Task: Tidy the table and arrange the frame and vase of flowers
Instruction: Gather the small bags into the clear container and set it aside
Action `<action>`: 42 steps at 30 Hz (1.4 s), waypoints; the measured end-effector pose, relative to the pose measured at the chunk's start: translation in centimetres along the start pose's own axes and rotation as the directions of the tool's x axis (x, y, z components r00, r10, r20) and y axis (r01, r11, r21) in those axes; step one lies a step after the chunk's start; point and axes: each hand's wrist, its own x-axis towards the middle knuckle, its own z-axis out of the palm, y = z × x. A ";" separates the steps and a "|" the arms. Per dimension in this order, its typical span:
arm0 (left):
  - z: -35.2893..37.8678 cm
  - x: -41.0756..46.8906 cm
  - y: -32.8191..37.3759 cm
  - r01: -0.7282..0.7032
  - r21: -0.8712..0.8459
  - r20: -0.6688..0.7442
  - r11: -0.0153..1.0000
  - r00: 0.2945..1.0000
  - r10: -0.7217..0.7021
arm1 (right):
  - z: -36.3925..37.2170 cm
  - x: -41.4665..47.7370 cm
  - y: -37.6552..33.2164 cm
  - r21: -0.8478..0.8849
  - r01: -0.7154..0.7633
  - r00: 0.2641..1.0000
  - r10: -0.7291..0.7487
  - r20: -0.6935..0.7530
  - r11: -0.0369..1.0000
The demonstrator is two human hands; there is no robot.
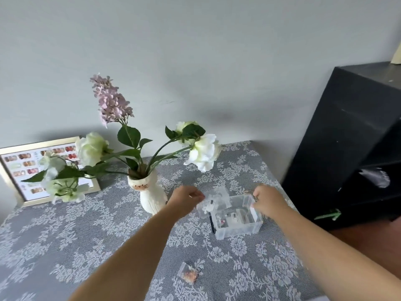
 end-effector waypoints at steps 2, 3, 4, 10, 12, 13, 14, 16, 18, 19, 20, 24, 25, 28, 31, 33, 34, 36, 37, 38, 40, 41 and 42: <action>0.8 1.0 1.3 -0.029 0.027 0.024 0.999 0.999 0.028 | 0.1 -0.4 0.9 0.051 0.011 1.000 -0.011 0.007 0.999; 1.4 1.3 1.9 -0.046 0.051 0.040 0.998 0.998 0.044 | 0.3 -0.6 1.3 0.073 0.010 1.000 -0.012 0.022 0.997; 1.9 1.6 2.4 -0.061 0.079 0.055 0.995 0.997 0.057 | 0.5 -0.7 1.5 0.096 0.006 0.999 -0.010 0.037 0.995; 5.3 2.5 3.8 -0.122 0.246 0.136 0.961 0.987 0.090 | 1.5 -0.9 2.8 0.165 0.021 0.999 -0.027 0.032 0.986; 6.0 2.7 3.6 -0.137 0.290 0.148 0.947 0.984 0.097 | 1.6 -0.8 3.1 0.174 0.023 0.999 -0.028 0.028 0.984; 6.3 2.7 3.5 -0.146 0.311 0.149 0.939 0.983 0.104 | 1.7 -0.7 3.1 0.175 0.025 0.999 -0.031 0.029 0.984; 6.5 2.7 3.4 -0.157 0.332 0.143 0.930 0.983 0.115 | 1.7 -0.8 3.2 0.176 0.026 0.999 -0.032 0.034 0.984; 6.6 2.6 3.2 -0.176 0.352 0.101 0.919 0.984 0.149 | 1.5 -0.8 3.4 0.172 0.034 0.998 -0.042 0.045 0.984; 6.1 2.2 2.9 -0.188 0.332 0.040 0.924 0.982 0.185 | 1.1 -0.6 3.3 0.171 0.042 0.998 -0.048 0.030 0.984; 5.7 2.0 2.6 -0.189 0.319 0.015 0.929 0.981 0.194 | 0.7 -0.5 3.2 0.173 0.048 0.999 -0.050 0.009 0.984; 5.2 1.7 2.3 -0.187 0.306 -0.008 0.934 0.980 0.199 | 0.2 -0.5 3.1 0.163 0.067 0.998 -0.065 -0.014 0.984; 3.2 -0.7 -0.3 -0.146 0.256 -0.110 0.956 0.978 0.179 | -0.8 0.2 1.3 0.027 0.249 0.968 -0.249 0.022 0.968; 3.0 -1.3 -1.0 -0.126 0.246 -0.116 0.961 0.981 0.158 | -0.7 0.5 0.8 0.003 0.271 0.962 -0.271 0.043 0.962; 2.9 -3.7 -3.5 -0.071 0.272 -0.070 0.960 0.993 0.093 | 0.3 0.7 -0.9 -0.075 0.353 0.926 -0.337 0.171 0.933; 3.7 -6.2 -6.2 -0.037 0.317 0.056 0.948 0.998 0.020 | 1.9 1.0 -2.1 -0.119 0.408 0.879 -0.354 0.318 0.905; 4.5 -7.3 -7.4 -0.045 0.386 0.143 0.922 0.990 -0.011 | 3.0 1.3 -2.3 -0.170 0.416 0.860 -0.326 0.393 0.893; 4.8 -7.7 -7.9 -0.062 0.425 0.171 0.903 0.985 -0.012 | 3.3 1.5 -2.2 -0.194 0.417 0.857 -0.313 0.409 0.888; 5.3 -8.4 -8.5 -0.107 0.494 0.204 0.863 0.979 0.004 | 4.0 1.8 -2.1 -0.210 0.413 0.860 -0.303 0.411 0.886; 5.5 -8.7 -8.8 -0.126 0.516 0.210 0.847 0.978 0.017 | 4.2 1.9 -2.0 -0.205 0.411 0.862 -0.305 0.404 0.888; 5.7 -9.0 -9.0 -0.136 0.528 0.205 0.838 0.978 0.030 | 4.4 2.0 -1.9 -0.197 0.410 0.863 -0.309 0.399 0.891; 6.0 -9.4 -9.3 -0.140 0.539 0.180 0.830 0.982 0.049 | 4.6 2.1 -1.8 -0.184 0.407 0.865 -0.312 0.393 0.895; 6.1 -9.5 -9.3 -0.140 0.541 0.169 0.829 0.984 0.056 | 4.6 2.1 -1.8 -0.180 0.406 0.865 -0.313 0.392 0.896; 6.2 -9.6 -9.4 -0.141 0.546 0.162 0.826 0.985 0.061 | 4.6 2.2 -1.8 -0.176 0.406 0.864 -0.315 0.392 0.897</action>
